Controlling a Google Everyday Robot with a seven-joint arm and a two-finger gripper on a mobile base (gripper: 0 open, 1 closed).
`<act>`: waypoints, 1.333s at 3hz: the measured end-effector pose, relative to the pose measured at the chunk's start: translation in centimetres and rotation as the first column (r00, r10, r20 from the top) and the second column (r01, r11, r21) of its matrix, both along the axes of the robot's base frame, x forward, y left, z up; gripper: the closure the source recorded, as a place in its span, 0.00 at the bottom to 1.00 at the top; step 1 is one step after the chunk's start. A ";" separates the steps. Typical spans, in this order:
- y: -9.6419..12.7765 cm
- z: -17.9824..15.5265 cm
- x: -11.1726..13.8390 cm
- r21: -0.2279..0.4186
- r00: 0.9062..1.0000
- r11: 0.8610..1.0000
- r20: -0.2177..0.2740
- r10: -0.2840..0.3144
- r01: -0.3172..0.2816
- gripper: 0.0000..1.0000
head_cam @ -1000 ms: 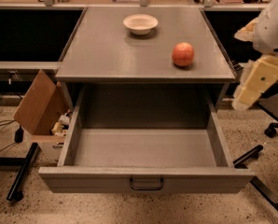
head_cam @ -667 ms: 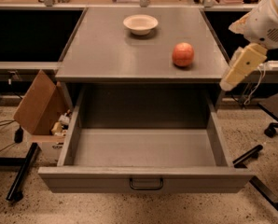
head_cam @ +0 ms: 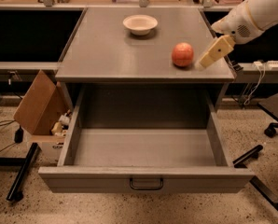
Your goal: Place apple into top drawer
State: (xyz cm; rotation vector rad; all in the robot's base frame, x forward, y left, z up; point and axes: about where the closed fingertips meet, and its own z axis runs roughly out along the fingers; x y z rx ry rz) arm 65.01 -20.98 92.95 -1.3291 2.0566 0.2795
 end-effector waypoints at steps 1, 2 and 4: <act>1.9 -1.3 3.1 0.077 1.000 0.997 0.000 0.008 -0.008 0.00; 2.7 -2.2 5.6 0.094 0.999 0.995 0.024 -0.021 0.019 0.00; 2.0 -5.8 8.9 0.080 0.993 0.990 0.002 -0.116 0.116 0.00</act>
Offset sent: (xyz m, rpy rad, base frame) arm 0.0874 0.0291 -0.0272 0.1086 -0.0726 -0.0697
